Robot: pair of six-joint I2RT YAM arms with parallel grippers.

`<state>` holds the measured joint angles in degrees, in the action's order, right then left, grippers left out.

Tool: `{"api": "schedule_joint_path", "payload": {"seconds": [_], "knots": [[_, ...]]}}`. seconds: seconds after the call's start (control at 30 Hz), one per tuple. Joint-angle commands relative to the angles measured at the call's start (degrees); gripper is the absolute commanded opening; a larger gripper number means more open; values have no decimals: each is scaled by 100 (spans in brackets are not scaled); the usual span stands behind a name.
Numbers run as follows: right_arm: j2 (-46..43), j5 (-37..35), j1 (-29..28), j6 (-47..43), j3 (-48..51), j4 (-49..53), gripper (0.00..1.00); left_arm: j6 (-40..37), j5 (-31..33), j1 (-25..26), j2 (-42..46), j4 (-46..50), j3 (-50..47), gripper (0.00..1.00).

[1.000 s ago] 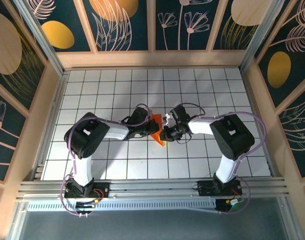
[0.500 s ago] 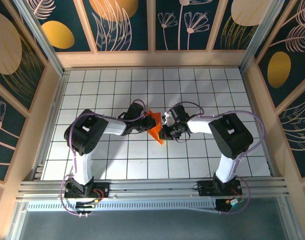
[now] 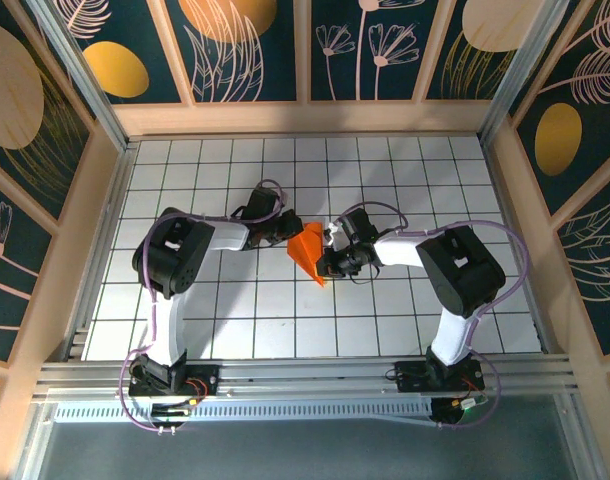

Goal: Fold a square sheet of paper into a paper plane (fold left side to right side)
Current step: Fourth fold the wing at the center of the table.

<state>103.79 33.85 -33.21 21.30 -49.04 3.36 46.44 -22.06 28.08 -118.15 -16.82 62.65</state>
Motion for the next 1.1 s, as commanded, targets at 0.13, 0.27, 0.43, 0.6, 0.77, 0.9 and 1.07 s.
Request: {"api": "schedule_joint_path", "payload": {"seconds": [0.13, 0.27, 0.43, 0.6, 0.77, 0.9, 1.07], "knots": [[503, -1091, -64, -179, 373, 1123, 0, -291, 468, -389, -434, 198, 343, 0], [489, -1069, -63, -195, 382, 1115, 0, -347, 466, -517, -397, 290, 457, 0], [443, -999, -45, -278, 338, 1141, 0, -555, 617, -588, -153, 569, 558, 0], [349, -985, -12, -483, 258, 1225, 0, -651, 613, -584, 441, 422, 153, 0], [324, -968, 35, -741, 95, 1343, 0, -510, 287, -384, 1240, -166, -812, 0], [353, -968, 76, -886, 0, 1421, 0, -375, 87, 23, 1575, -342, -1243, 0], [346, -985, 99, -926, -19, 1457, 0, -164, -210, 436, 1312, -534, -1199, 0]]}}
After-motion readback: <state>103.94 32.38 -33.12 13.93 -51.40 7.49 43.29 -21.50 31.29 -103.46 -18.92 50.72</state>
